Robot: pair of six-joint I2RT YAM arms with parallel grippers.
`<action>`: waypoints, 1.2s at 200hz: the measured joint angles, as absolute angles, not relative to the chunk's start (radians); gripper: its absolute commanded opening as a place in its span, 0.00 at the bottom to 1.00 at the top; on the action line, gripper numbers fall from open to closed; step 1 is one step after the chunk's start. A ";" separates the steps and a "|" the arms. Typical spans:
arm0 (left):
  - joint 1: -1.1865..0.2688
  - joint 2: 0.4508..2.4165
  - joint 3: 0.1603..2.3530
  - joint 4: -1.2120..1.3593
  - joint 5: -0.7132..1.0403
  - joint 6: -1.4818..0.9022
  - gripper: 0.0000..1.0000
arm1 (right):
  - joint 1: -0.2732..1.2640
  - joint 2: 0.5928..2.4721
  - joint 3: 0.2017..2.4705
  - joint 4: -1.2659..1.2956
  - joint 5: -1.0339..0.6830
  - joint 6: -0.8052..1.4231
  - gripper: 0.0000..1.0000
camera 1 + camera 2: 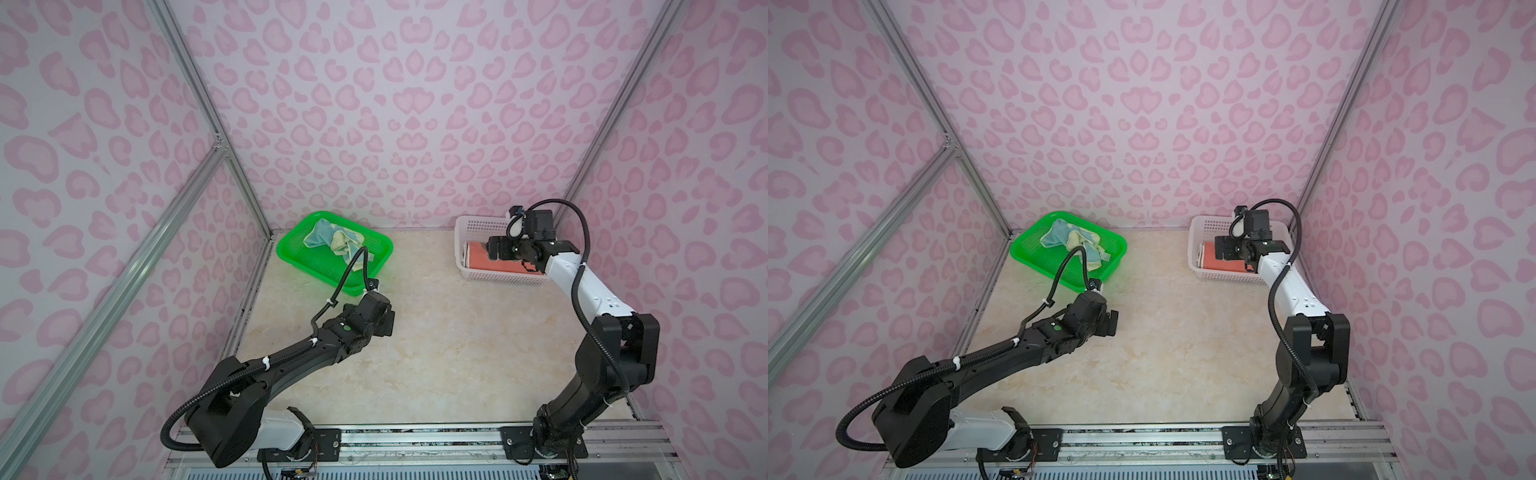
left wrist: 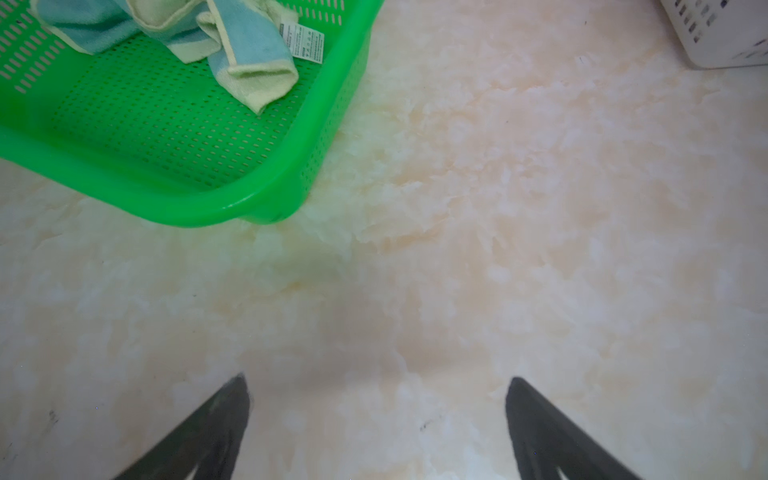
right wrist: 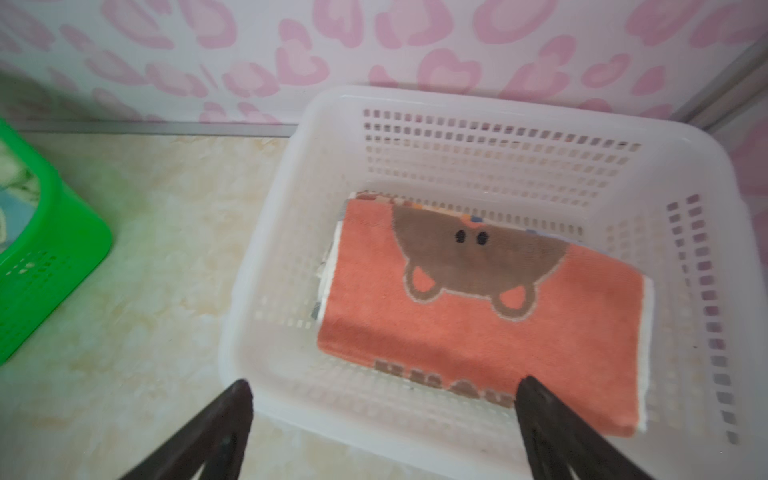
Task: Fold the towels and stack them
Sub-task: 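Open the right gripper to drop the towel onto the stack and lift, then grasp the yellow-blue towel in the green basket with the left gripper while the right withdraws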
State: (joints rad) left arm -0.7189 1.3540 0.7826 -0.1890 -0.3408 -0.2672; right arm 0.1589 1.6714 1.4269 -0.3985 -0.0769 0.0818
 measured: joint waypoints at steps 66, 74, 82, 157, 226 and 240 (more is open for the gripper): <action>-0.617 1.257 0.796 -0.202 -0.337 -0.327 0.98 | 0.423 1.551 1.184 -0.245 -0.031 0.067 0.98; -0.603 1.257 0.815 -0.219 -0.336 -0.330 0.98 | 0.450 1.547 1.149 -0.219 -0.030 0.068 0.98; -0.579 1.257 0.840 -0.240 -0.339 -0.342 0.98 | 0.476 1.547 1.116 -0.199 -0.026 0.076 0.98; -0.383 1.443 1.155 -0.297 -0.287 -0.368 0.98 | 0.695 1.614 1.033 -0.164 -0.011 0.097 0.98; -0.271 1.724 1.427 -0.362 -0.283 -0.373 0.98 | 0.766 1.591 0.942 -0.153 -0.003 0.123 0.98; -0.251 1.779 1.484 -0.384 -0.283 -0.376 0.98 | 0.768 1.565 0.907 -0.149 0.002 0.139 0.98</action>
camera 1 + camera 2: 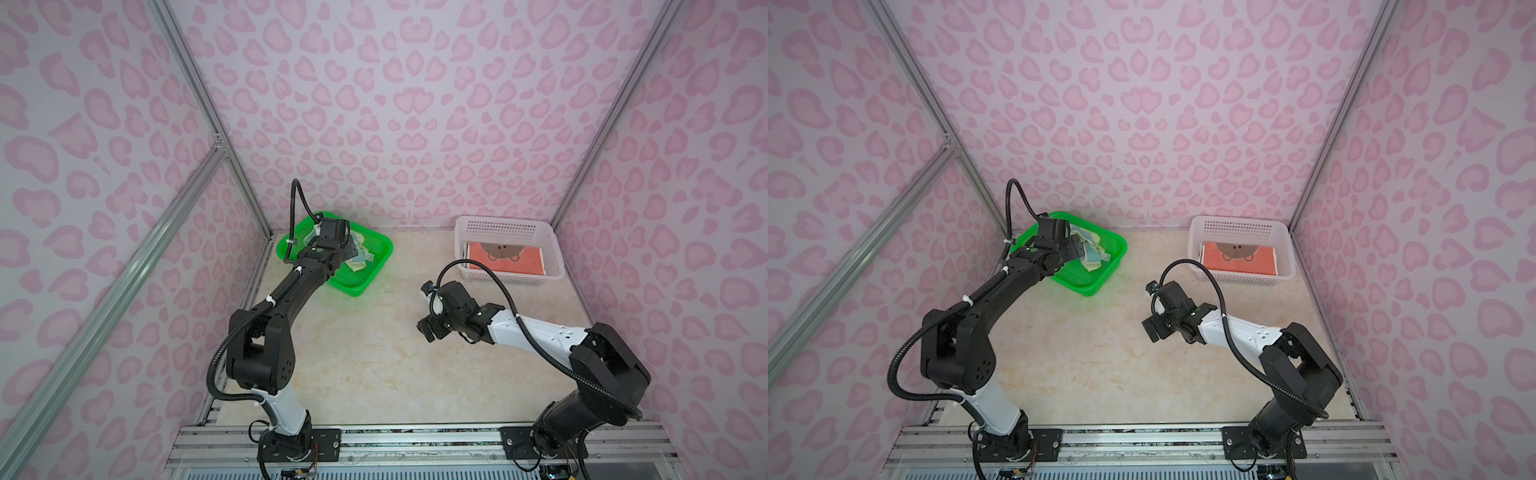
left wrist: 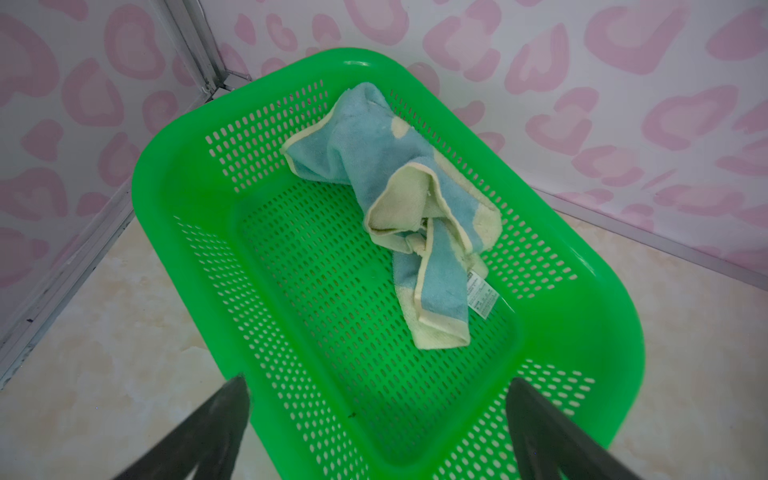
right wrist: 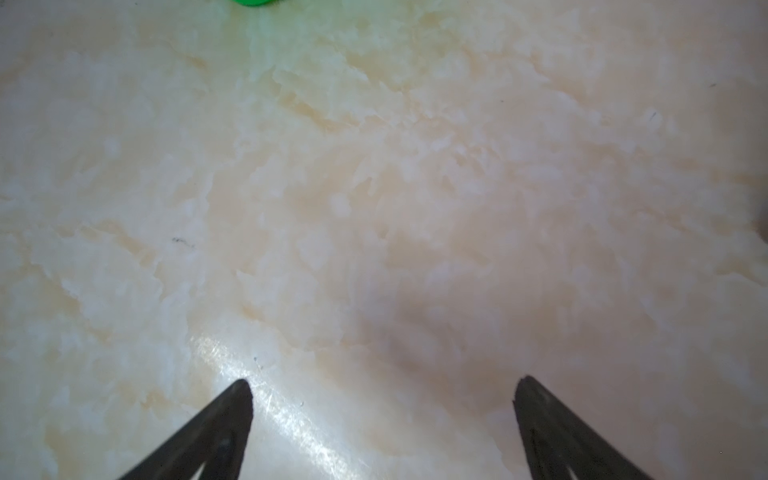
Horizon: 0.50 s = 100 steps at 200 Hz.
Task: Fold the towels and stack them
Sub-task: 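Grasp the yellow-blue towel in the green basket with the left gripper while the right withdraws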
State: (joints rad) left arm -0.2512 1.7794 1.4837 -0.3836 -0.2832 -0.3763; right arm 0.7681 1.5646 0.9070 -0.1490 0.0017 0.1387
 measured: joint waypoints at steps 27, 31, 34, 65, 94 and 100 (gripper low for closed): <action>-0.221 1.889 1.592 -0.427 -0.283 -0.378 1.00 | 0.774 1.522 0.856 -0.130 0.024 0.154 0.98; -0.218 1.905 1.606 -0.430 -0.282 -0.380 1.00 | 0.774 1.518 0.852 -0.129 0.026 0.154 0.98; -0.215 1.919 1.618 -0.435 -0.282 -0.379 1.00 | 0.774 1.515 0.849 -0.128 0.029 0.155 0.98; -0.197 2.028 1.701 -0.449 -0.263 -0.379 0.99 | 0.776 1.499 0.831 -0.113 0.053 0.165 0.98; -0.190 2.137 1.799 -0.451 -0.251 -0.370 0.96 | 0.776 1.504 0.827 -0.104 0.065 0.168 0.98; -0.188 2.161 1.827 -0.455 -0.250 -0.368 0.96 | 0.776 1.509 0.828 -0.100 0.066 0.170 0.98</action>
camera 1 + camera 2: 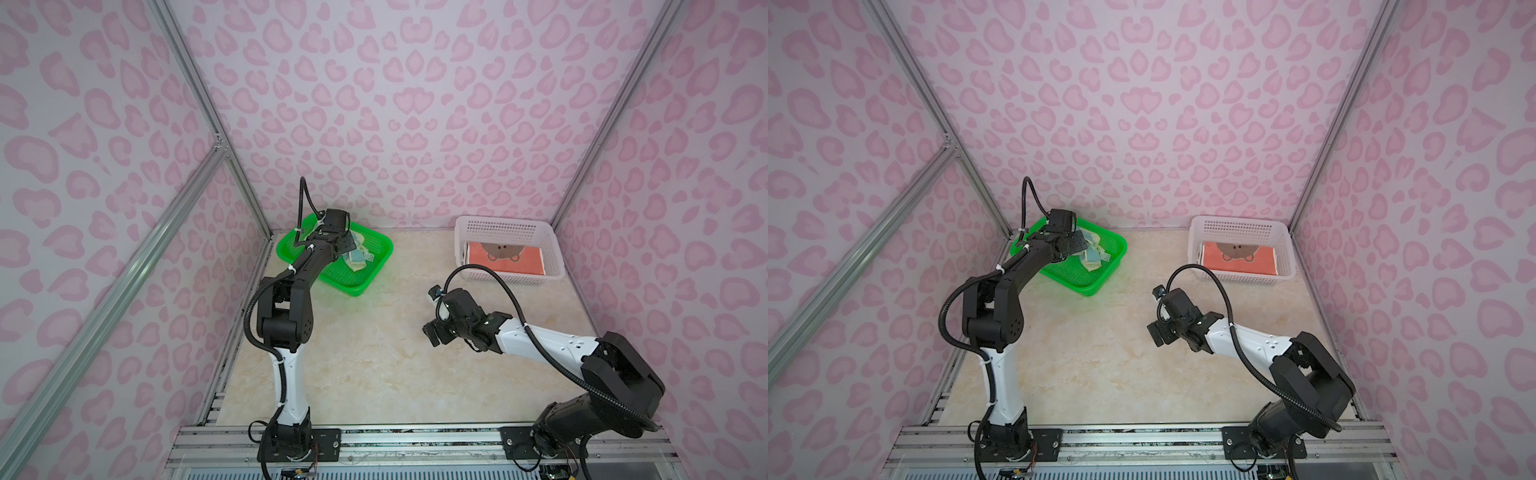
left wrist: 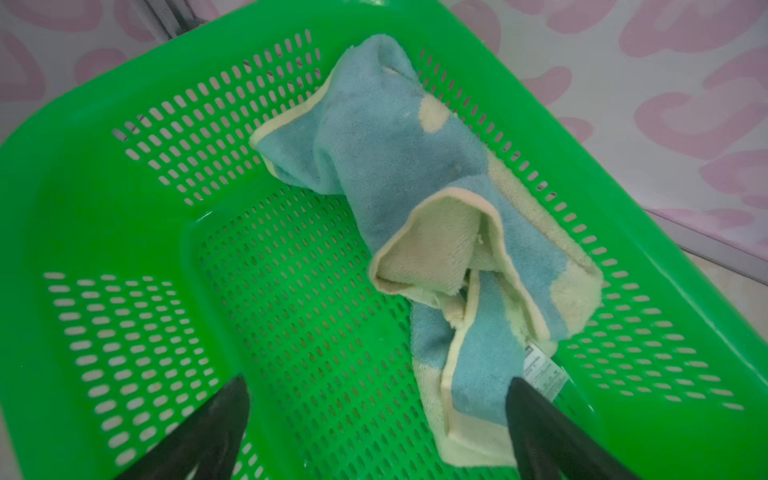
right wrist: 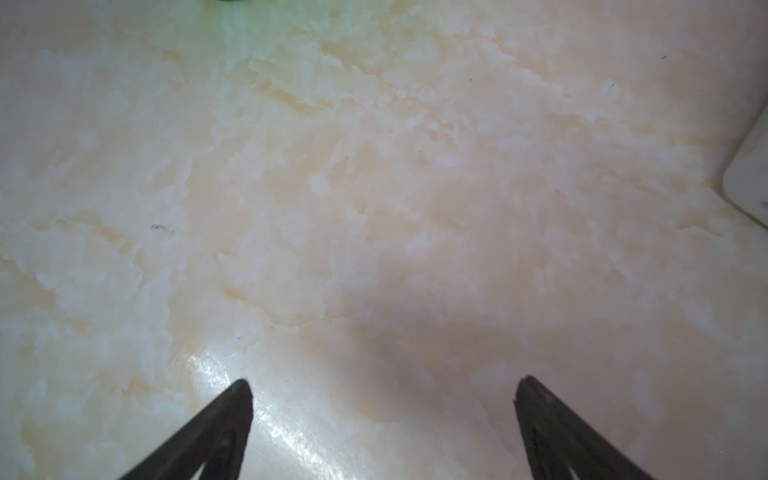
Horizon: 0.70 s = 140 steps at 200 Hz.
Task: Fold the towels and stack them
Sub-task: 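Grasp the yellow-blue towel in the green basket with the left gripper while the right withdraws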
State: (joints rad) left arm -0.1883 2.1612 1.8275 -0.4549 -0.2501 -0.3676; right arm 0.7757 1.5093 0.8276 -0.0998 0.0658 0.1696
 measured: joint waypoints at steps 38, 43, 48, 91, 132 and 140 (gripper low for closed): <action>-0.162 2.310 2.016 -0.490 -0.220 -0.363 0.93 | 0.781 1.569 0.857 -0.097 0.066 0.172 0.98; -0.155 2.331 2.041 -0.502 -0.214 -0.364 0.93 | 0.784 1.576 0.861 -0.097 0.063 0.172 0.98; -0.149 2.348 2.062 -0.510 -0.209 -0.365 0.92 | 0.786 1.582 0.865 -0.097 0.063 0.172 0.98; -0.089 2.469 2.190 -0.572 -0.107 -0.427 0.71 | 0.797 1.638 0.900 -0.090 0.035 0.191 0.98; -0.066 2.502 2.206 -0.585 -0.017 -0.474 0.24 | 0.807 1.671 0.934 -0.081 0.017 0.191 0.98; -0.066 2.502 2.207 -0.583 -0.007 -0.482 0.08 | 0.808 1.673 0.934 -0.081 0.017 0.192 0.98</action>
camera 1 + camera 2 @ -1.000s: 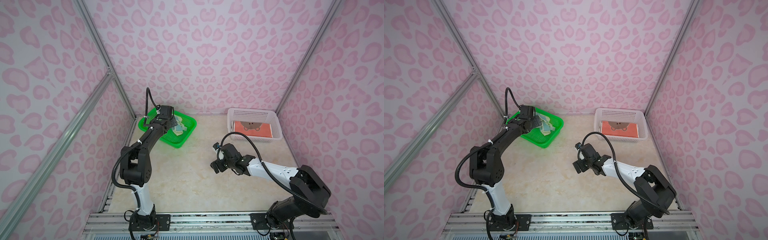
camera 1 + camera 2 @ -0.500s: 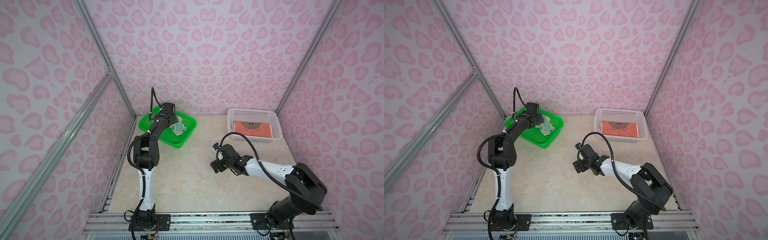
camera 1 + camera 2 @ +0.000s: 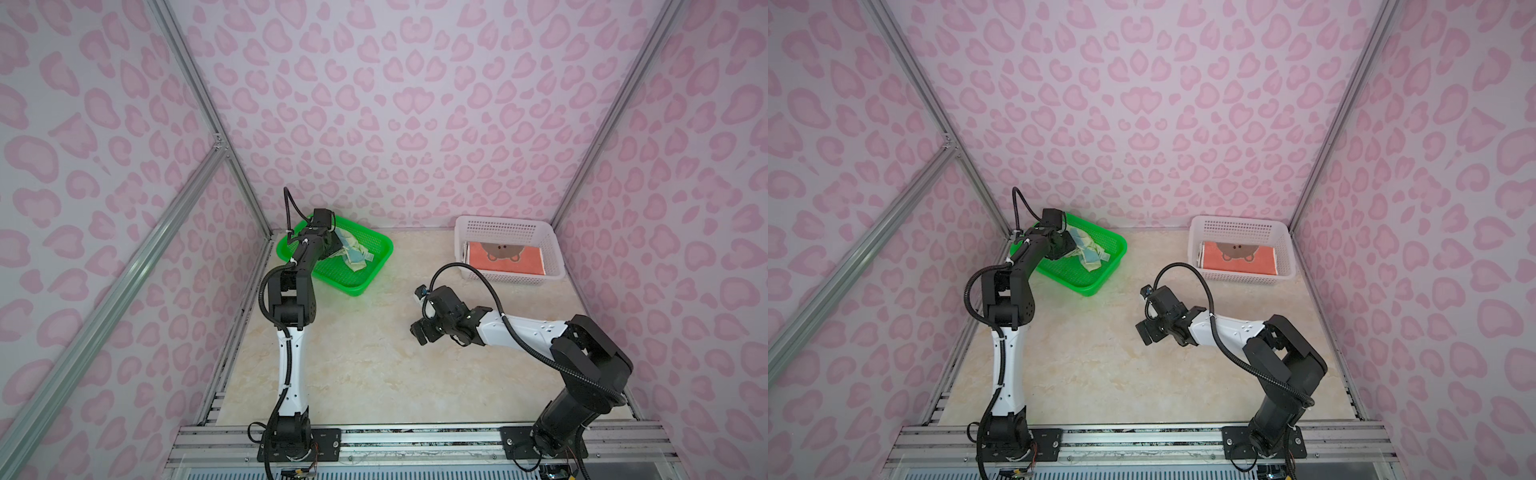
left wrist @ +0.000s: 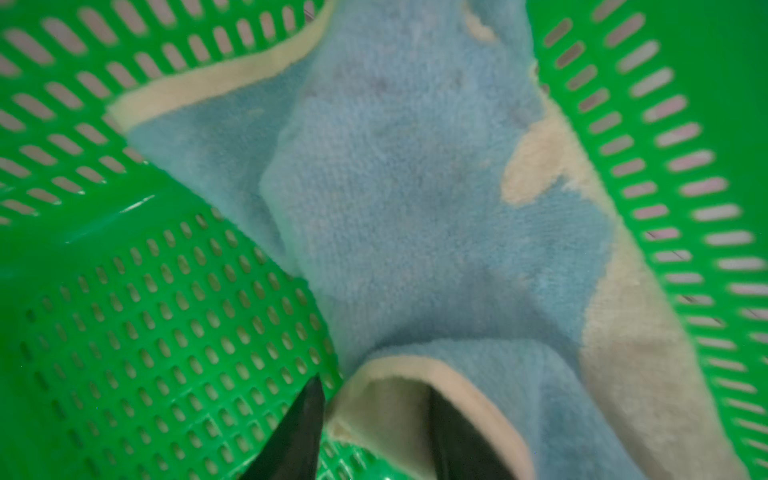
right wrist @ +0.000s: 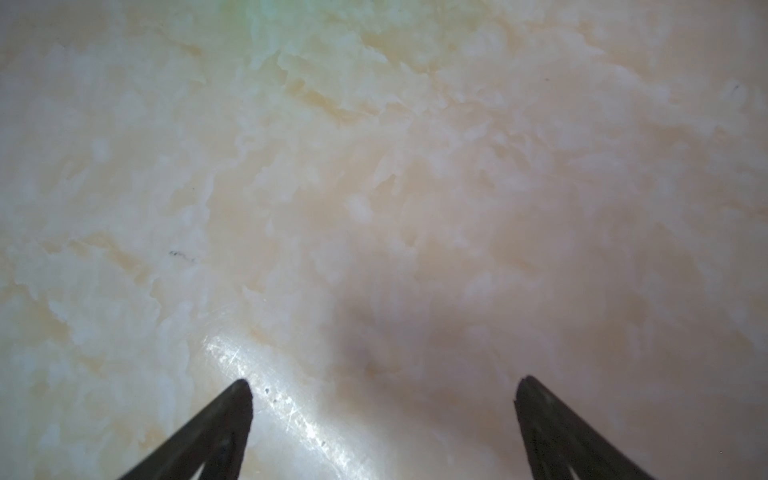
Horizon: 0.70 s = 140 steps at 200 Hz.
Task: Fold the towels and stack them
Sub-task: 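Grasp the yellow-blue towel in the green basket with the left gripper while the right withdraws, then lift the yellow-blue towel out of the green basket with the left gripper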
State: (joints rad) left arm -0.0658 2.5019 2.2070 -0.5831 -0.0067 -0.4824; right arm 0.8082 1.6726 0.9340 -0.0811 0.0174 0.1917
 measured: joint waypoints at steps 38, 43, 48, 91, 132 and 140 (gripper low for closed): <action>-0.067 2.500 2.208 -0.583 0.028 -0.495 0.02 | 0.811 1.673 0.934 -0.079 0.018 0.198 0.98; -0.067 2.500 2.205 -0.581 0.030 -0.495 0.02 | 0.811 1.670 0.933 -0.079 0.018 0.198 0.98; -0.067 2.497 2.199 -0.578 0.035 -0.495 0.02 | 0.811 1.668 0.932 -0.078 0.018 0.198 0.98; -0.067 2.450 2.068 -0.521 0.065 -0.492 0.02 | 0.815 1.633 0.904 -0.069 0.024 0.204 0.98; -0.068 2.363 1.941 -0.468 0.088 -0.491 0.02 | 0.820 1.617 0.885 -0.068 0.030 0.216 0.98; -0.069 2.347 1.920 -0.457 0.092 -0.491 0.02 | 0.820 1.617 0.883 -0.068 0.030 0.216 0.98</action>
State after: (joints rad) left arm -0.0689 2.3466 1.9202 -0.4572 0.0921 -0.4911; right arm 0.8196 1.6165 0.8833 -0.0681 0.0296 0.2157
